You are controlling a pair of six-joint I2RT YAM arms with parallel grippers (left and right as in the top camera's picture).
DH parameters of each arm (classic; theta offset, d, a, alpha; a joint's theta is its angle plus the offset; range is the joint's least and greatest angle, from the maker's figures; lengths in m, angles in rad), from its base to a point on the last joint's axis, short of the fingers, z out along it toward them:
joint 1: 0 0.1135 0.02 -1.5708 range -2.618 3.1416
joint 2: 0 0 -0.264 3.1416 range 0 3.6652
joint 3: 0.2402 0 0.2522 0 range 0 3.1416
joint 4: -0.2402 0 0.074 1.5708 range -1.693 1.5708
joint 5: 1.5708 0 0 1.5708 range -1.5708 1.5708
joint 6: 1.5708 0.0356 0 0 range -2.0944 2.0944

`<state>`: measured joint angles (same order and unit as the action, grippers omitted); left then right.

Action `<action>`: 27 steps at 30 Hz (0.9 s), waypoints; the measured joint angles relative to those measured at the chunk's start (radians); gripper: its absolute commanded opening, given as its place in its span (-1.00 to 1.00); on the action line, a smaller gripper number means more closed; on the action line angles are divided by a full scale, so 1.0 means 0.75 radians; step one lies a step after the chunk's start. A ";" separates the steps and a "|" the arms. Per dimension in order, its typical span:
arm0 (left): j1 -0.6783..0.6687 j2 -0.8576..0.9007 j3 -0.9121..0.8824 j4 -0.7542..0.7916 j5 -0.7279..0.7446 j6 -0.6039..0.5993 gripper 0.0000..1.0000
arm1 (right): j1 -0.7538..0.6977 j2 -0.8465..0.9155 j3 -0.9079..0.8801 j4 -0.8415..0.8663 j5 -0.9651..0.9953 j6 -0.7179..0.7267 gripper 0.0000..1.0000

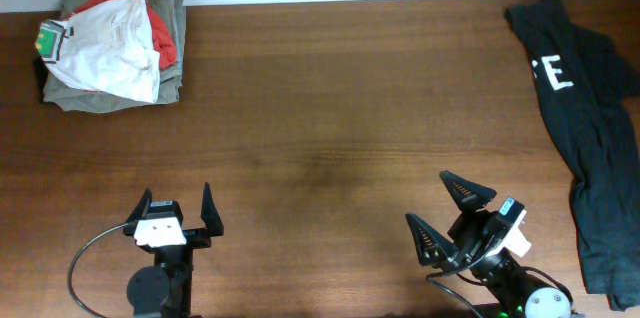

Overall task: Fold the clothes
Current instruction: 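Reach the right gripper to the dark green T-shirt at the right edge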

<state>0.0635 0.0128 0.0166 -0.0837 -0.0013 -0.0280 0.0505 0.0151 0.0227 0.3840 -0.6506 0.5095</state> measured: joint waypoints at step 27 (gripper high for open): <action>0.000 0.003 -0.001 0.001 -0.010 0.000 0.98 | -0.338 3.272 2.964 -1.561 1.131 -1.108 0.97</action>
<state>0.0635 0.0147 0.0158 -0.0834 -0.0086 -0.0280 -0.2031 2.4687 2.2456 -0.7868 0.1978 -0.3218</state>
